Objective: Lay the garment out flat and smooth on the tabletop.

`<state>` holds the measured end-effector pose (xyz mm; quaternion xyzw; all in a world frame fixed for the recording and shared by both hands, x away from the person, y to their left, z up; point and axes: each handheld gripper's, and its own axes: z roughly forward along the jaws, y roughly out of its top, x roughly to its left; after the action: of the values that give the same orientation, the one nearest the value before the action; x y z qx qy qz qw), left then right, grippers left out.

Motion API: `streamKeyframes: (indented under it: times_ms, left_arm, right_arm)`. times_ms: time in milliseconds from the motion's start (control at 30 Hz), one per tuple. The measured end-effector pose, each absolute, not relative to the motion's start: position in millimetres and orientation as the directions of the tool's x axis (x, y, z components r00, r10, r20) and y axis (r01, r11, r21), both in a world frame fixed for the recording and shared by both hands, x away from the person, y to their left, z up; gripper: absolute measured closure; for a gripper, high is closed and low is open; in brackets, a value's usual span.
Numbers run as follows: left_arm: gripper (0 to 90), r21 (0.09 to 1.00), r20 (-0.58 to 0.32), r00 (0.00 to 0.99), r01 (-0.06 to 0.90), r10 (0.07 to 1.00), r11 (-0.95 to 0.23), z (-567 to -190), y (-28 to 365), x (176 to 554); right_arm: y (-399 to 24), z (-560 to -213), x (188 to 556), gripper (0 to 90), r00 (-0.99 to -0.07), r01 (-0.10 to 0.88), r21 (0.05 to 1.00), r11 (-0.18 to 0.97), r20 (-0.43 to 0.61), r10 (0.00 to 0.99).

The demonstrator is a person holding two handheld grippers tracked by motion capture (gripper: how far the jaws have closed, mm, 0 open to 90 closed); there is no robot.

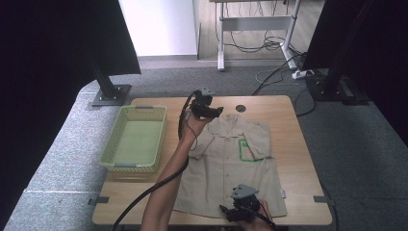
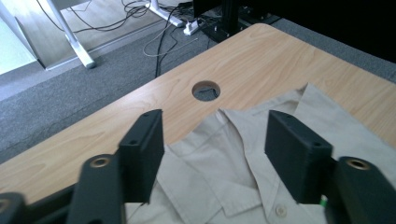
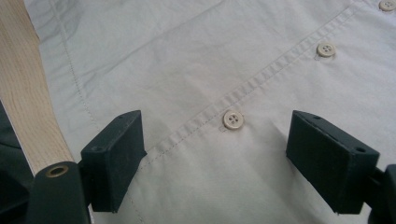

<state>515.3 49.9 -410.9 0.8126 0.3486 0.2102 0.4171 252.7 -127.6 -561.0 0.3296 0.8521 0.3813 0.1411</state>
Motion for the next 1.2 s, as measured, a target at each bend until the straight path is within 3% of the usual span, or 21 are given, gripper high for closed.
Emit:
streamKeyframes:
  times_ms: [433,667,933,1067,1167,1200]
  left_arm:
    - [17.1,0.826,-0.027,0.694,0.420,0.719,-0.375,-426.3,75.4,474.2]
    - [5.2,0.820,-0.020,0.703,0.418,0.711,-0.390,-431.7,81.7,449.4]
    - [3.1,0.787,0.010,0.726,0.419,0.688,-0.453,-464.3,90.1,406.2]
    - [3.1,0.785,0.011,0.725,0.420,0.688,-0.455,-468.7,91.6,402.2]
    - [3.3,0.777,-0.002,0.725,0.435,0.688,-0.456,-484.6,97.5,389.2]
    - [3.6,0.757,-0.023,0.720,0.465,0.694,-0.458,-506.9,105.3,372.8]
  right_arm:
    - [-128.0,-561.3,253.0,18.7,-0.745,0.450,0.745,0.493,0.009,0.667]
    - [-128.2,-561.6,253.1,18.7,-0.747,0.447,0.747,0.492,0.009,0.665]
    - [-128.6,-561.7,253.8,18.6,-0.752,0.443,0.748,0.495,0.010,0.659]
    - [-129.0,-562.0,253.9,18.6,-0.754,0.440,0.749,0.495,0.010,0.656]
    - [-129.1,-562.0,253.9,18.5,-0.755,0.440,0.749,0.495,0.010,0.656]
    - [-129.2,-562.0,254.0,18.5,-0.756,0.439,0.749,0.496,0.010,0.655]
